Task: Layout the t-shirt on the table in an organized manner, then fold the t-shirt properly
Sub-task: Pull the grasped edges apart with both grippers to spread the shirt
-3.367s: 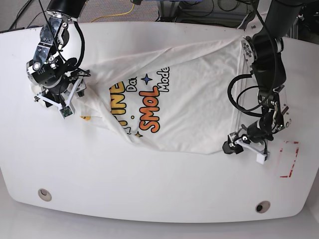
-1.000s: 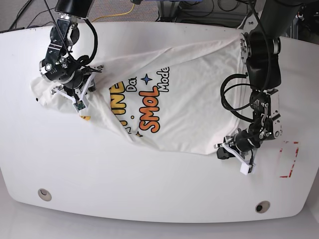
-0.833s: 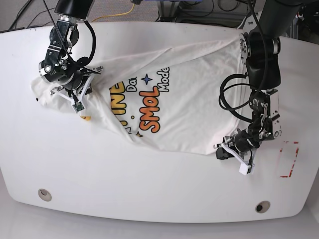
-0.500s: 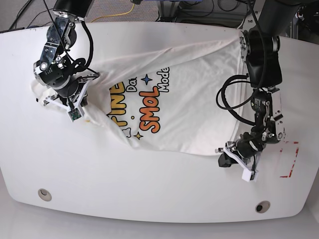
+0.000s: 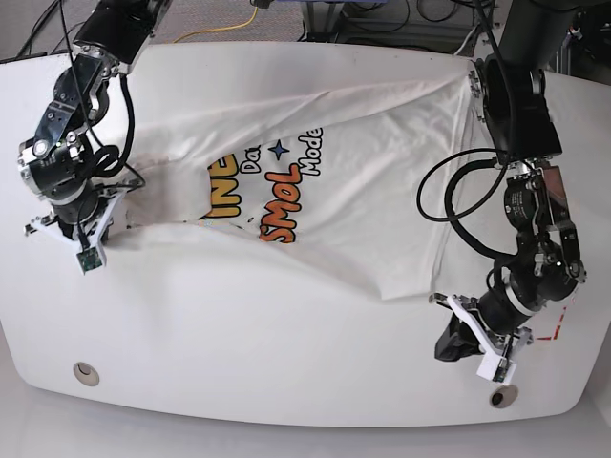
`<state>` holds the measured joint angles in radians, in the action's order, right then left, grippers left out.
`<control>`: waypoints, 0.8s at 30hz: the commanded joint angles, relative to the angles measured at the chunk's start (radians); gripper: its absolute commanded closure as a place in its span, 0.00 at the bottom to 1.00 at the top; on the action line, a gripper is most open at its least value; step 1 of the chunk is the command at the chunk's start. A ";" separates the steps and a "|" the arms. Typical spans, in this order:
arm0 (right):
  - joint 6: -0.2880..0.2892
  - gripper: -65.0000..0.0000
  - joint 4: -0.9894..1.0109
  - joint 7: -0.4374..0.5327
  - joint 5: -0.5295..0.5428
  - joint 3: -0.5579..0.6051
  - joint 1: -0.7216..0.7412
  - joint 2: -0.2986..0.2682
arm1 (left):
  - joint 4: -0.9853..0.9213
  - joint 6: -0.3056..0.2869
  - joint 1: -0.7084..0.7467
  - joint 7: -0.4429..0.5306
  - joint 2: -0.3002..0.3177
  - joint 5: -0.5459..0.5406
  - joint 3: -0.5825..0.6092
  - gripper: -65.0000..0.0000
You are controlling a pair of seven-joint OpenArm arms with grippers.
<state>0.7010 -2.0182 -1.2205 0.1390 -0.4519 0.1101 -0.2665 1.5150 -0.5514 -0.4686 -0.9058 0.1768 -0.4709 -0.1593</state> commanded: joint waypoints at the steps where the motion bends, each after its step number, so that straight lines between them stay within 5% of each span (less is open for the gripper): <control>1: -0.003 1.00 -0.009 0.025 0.007 -0.002 0.063 -0.038 | 0.048 -0.006 -0.031 0.003 0.020 -0.015 -0.003 0.99; 7: -0.003 1.00 -0.005 0.025 0.007 0.003 0.083 -0.053 | 0.020 -0.003 -0.028 -0.077 0.023 -0.009 -0.035 0.96; 12: -0.003 1.00 -0.005 0.023 0.007 0.005 0.075 -0.018 | -0.064 -0.003 -0.014 -0.118 0.016 -0.010 -0.125 0.70; 17: -0.003 1.00 -0.005 0.023 0.007 0.005 0.043 0.009 | -0.166 -0.002 -0.002 -0.054 -0.009 -0.009 -0.136 0.41; 24: -0.003 1.00 -0.003 0.023 0.007 0.005 0.032 0.013 | -0.426 0.055 -0.058 0.072 -0.020 -0.010 -0.135 0.37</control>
<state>0.7002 -2.0068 -1.2160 0.1390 -0.4431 0.1196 -0.2390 1.1313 -0.5041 -0.4686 -0.8829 0.1406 -0.4637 -0.2886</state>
